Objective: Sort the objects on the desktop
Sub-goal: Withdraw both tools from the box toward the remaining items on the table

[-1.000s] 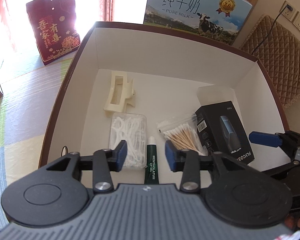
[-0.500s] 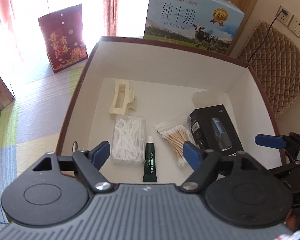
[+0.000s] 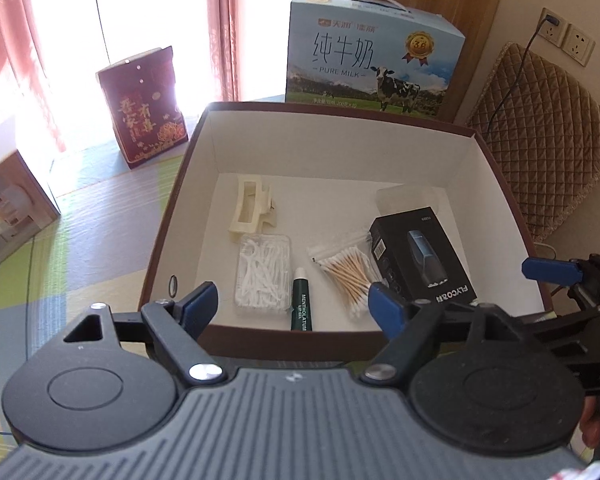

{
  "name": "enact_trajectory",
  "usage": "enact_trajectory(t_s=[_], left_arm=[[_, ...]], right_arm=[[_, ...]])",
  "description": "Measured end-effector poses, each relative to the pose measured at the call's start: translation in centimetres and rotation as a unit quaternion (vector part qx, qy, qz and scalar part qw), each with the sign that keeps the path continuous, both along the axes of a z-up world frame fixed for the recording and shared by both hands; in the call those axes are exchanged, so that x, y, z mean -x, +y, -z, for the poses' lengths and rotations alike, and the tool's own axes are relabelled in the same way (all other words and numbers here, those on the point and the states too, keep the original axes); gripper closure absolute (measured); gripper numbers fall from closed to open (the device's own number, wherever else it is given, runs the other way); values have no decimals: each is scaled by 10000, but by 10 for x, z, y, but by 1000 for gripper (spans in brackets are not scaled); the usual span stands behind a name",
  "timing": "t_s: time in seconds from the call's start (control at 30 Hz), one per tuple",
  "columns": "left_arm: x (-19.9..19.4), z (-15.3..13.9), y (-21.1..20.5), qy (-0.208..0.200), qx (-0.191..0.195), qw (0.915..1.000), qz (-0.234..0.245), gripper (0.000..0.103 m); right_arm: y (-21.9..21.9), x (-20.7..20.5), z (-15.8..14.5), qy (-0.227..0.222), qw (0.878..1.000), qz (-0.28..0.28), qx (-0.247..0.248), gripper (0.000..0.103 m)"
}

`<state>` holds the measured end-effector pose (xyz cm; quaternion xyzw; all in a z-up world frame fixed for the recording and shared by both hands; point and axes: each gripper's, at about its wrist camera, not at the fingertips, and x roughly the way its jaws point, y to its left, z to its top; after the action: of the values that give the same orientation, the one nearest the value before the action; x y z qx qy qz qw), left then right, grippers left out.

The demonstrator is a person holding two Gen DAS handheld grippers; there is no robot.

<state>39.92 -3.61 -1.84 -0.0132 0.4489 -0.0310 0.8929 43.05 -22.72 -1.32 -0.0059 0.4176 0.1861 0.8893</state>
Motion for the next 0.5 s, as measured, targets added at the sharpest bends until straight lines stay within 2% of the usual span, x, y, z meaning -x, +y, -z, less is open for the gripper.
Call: enact_trajectory(t_s=[0.5], left_arm=[[54, -17, -1, -99, 69, 9999, -18, 22]], right_arm=[[-1, 47, -12, -46, 9999, -137, -3, 2]])
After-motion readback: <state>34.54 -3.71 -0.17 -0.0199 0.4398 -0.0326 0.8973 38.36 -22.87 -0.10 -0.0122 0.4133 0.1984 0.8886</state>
